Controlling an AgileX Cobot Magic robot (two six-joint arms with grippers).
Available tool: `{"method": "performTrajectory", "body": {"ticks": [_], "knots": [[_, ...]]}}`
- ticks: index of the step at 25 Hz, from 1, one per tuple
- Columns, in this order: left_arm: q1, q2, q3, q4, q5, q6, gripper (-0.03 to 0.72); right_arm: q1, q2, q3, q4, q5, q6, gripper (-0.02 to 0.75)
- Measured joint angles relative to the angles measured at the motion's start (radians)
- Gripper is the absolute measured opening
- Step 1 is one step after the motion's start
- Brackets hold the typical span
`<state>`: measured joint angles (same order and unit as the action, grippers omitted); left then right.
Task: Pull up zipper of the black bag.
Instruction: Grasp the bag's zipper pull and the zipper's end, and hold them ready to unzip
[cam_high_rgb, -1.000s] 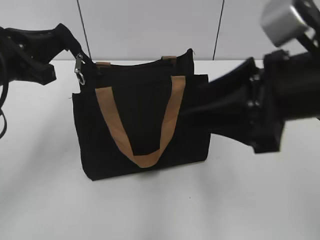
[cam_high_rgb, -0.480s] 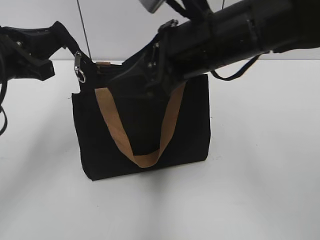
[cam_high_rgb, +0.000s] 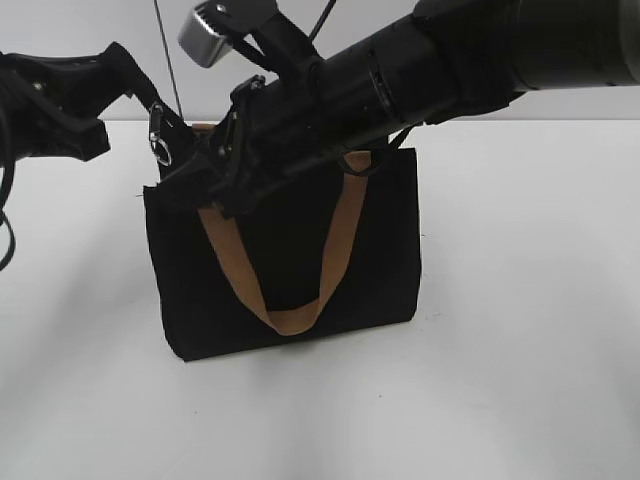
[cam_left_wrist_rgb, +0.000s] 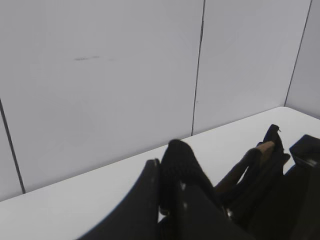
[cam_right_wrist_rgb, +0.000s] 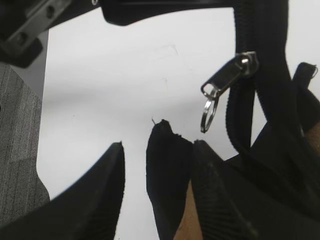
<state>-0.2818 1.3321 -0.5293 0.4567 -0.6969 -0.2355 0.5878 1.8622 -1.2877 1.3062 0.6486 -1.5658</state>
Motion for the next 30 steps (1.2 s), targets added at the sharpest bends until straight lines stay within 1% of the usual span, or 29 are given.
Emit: {"method": "performTrajectory", "body": {"ticks": [10,17,19,21,23,26,27,30], "knots": [[0.0,0.0,0.0,-0.003,0.0,-0.004,0.012,0.0,0.031,-0.003,0.092,-0.048,-0.001,0.344],[0.0,0.0,0.0,-0.003,-0.014,-0.004,0.012,0.0,0.054,-0.078,0.115,-0.046,-0.002,0.344],[0.0,0.0,0.0,-0.003,-0.015,-0.004,0.012,0.0,0.061,-0.089,0.123,-0.046,-0.002,0.331],[0.0,0.0,0.0,-0.003,-0.015,-0.004,0.012,0.0,0.068,-0.09,0.123,-0.046,-0.002,0.279],[0.0,0.0,0.0,-0.003,-0.015,-0.005,0.012,0.0,0.075,-0.09,0.123,-0.045,-0.002,0.197],[0.0,0.0,0.0,-0.003,-0.015,-0.006,0.012,0.0,0.084,-0.09,0.12,-0.046,-0.002,0.045],[0.0,0.0,0.0,-0.003,-0.015,-0.006,0.012,0.0,0.085,-0.09,0.119,-0.046,-0.001,0.01],[0.0,0.0,0.0,-0.003,-0.014,-0.006,0.012,0.0,0.085,-0.09,0.086,-0.048,0.025,-0.001]]}}
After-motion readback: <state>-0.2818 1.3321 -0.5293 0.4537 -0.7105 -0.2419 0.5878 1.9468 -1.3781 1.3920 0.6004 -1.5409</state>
